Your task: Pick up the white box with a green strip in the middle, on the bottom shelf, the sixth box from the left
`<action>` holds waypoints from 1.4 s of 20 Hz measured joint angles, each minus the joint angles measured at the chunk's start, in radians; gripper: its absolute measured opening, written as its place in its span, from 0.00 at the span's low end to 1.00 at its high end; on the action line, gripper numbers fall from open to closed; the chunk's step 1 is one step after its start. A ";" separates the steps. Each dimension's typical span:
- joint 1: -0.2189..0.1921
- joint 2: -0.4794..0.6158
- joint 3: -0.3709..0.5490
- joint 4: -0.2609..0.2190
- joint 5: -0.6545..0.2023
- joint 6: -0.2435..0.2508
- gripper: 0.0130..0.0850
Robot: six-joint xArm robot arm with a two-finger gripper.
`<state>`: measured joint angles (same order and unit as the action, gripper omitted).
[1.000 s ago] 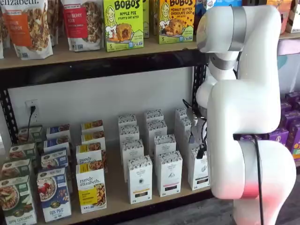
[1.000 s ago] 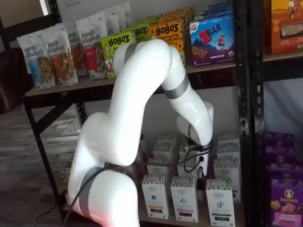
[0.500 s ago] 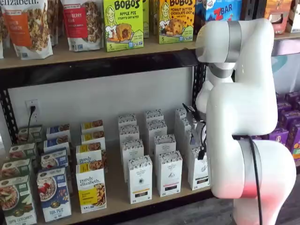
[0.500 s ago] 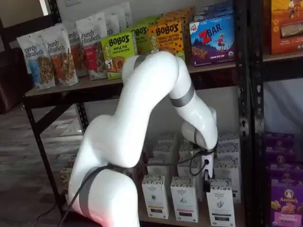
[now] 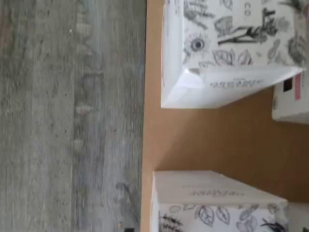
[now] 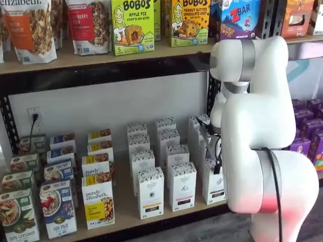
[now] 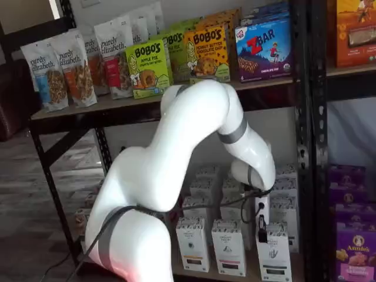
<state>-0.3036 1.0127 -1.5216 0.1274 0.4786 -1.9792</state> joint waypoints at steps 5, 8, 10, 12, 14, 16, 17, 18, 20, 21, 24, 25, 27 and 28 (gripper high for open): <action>-0.002 0.060 -0.075 -0.109 0.031 0.094 1.00; -0.002 0.082 -0.105 -0.130 0.040 0.111 1.00; -0.001 0.089 -0.118 -0.152 0.052 0.132 1.00; 0.000 0.094 -0.125 -0.171 0.058 0.149 1.00; 0.000 0.094 -0.125 -0.170 0.057 0.148 1.00; 0.001 0.091 -0.117 -0.172 0.049 0.151 1.00; 0.001 0.089 -0.111 -0.176 0.045 0.155 1.00; 0.001 0.087 -0.105 -0.180 0.038 0.158 1.00; 0.001 0.083 -0.096 -0.181 0.033 0.160 1.00; 0.002 0.081 -0.092 -0.185 0.036 0.163 0.94; 0.002 0.074 -0.080 -0.174 0.034 0.154 0.83; 0.002 0.070 -0.074 -0.172 0.033 0.153 0.83; 0.002 0.064 -0.065 -0.172 0.029 0.152 0.78; 0.002 0.061 -0.059 -0.172 0.022 0.152 0.78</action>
<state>-0.3015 1.0738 -1.5807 -0.0447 0.5008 -1.8269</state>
